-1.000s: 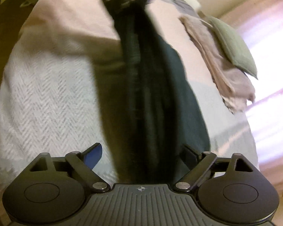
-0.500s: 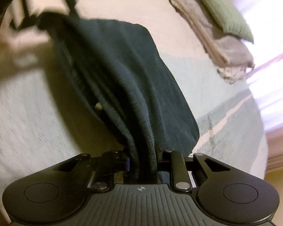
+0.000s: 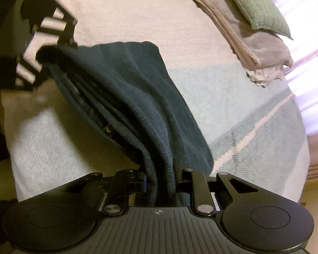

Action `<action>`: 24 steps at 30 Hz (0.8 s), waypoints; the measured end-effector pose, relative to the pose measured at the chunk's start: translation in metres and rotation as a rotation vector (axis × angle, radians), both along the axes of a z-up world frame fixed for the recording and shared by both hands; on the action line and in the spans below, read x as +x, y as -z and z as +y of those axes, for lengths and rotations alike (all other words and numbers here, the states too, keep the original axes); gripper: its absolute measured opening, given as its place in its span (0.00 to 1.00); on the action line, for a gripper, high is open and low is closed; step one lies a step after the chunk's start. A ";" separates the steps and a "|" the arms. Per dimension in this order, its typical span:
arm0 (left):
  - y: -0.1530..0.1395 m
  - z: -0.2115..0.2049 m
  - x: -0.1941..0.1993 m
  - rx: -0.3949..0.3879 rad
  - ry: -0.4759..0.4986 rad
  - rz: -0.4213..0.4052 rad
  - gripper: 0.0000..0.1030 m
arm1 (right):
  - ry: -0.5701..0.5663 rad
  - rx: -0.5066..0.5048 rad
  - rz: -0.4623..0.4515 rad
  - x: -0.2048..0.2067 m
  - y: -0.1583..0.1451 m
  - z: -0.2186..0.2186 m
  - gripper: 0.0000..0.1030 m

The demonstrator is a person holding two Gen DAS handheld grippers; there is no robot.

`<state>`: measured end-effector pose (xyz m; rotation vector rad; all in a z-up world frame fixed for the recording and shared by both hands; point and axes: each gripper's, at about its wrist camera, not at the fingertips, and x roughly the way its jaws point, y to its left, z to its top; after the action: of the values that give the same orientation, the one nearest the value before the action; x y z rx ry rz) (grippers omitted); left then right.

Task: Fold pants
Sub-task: 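Lift the jeans with both grippers and fold them in half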

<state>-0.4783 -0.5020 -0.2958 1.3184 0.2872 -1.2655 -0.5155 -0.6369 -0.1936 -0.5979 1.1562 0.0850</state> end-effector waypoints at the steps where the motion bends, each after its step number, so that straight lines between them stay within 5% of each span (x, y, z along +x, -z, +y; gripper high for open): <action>1: -0.009 0.002 0.004 0.004 0.021 0.011 0.24 | 0.010 0.001 0.004 -0.003 -0.002 0.002 0.16; 7: -0.089 0.003 0.045 0.101 0.205 0.145 0.22 | 0.072 0.048 0.051 -0.020 -0.040 0.023 0.15; 14: -0.169 -0.036 0.064 0.259 0.532 0.219 0.21 | 0.231 0.164 0.063 -0.048 -0.105 0.023 0.15; 19: -0.212 -0.118 0.041 0.285 0.677 0.243 0.20 | 0.364 0.160 0.032 -0.072 -0.147 -0.036 0.15; 24: -0.237 -0.230 -0.014 0.202 0.758 0.191 0.20 | 0.455 0.072 -0.020 -0.098 -0.171 -0.140 0.15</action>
<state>-0.4920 -0.7321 -0.0588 1.5447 0.0368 -2.0462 -0.6139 -0.7766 -0.0221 -0.2607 1.2387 -0.2669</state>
